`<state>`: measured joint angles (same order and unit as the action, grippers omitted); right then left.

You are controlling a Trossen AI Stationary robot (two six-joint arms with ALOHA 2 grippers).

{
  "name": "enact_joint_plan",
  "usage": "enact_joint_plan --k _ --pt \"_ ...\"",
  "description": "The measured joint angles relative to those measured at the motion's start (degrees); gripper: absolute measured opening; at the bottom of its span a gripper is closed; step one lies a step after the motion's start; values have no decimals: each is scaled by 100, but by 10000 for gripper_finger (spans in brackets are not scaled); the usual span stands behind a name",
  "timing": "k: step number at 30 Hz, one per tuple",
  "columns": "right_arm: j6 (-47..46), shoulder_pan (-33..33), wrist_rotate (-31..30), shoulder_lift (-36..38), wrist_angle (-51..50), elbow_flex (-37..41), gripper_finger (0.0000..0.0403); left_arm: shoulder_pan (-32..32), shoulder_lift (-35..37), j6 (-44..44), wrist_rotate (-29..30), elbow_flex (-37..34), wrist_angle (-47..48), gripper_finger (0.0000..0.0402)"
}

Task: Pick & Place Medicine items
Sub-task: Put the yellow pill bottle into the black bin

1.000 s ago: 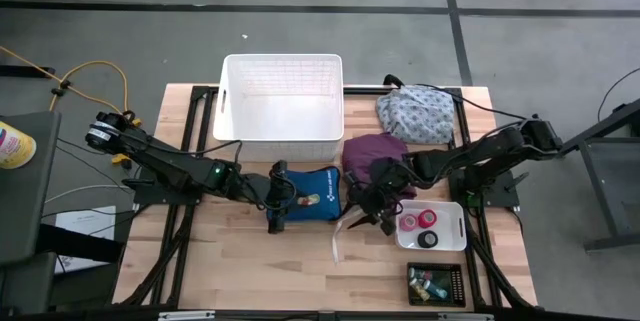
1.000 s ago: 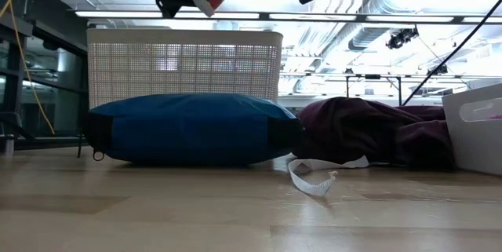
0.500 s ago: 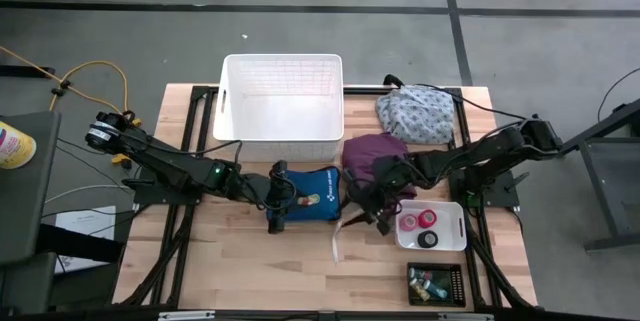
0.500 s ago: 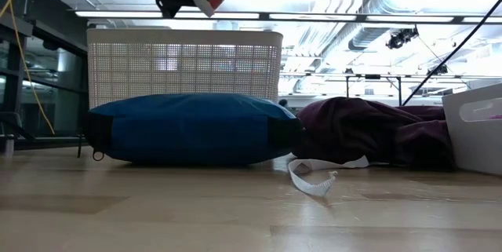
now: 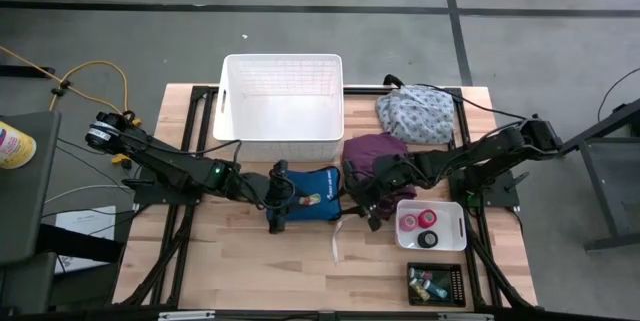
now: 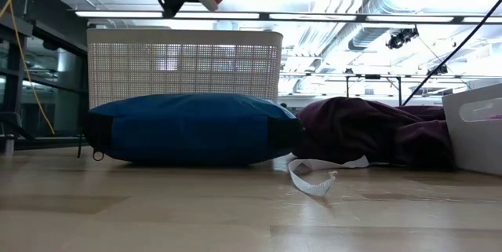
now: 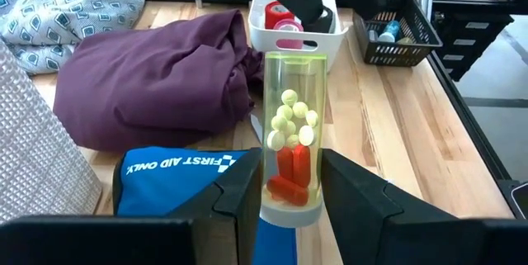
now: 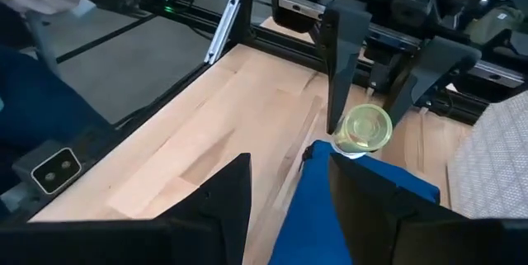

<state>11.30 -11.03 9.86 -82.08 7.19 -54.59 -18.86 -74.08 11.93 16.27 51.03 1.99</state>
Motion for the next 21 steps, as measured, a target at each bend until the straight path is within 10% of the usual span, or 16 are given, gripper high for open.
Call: enact_joint_plan --k 21 --pt "-14 70 -849 0 315 0 149 114 2 -442 6 0 -716 114"
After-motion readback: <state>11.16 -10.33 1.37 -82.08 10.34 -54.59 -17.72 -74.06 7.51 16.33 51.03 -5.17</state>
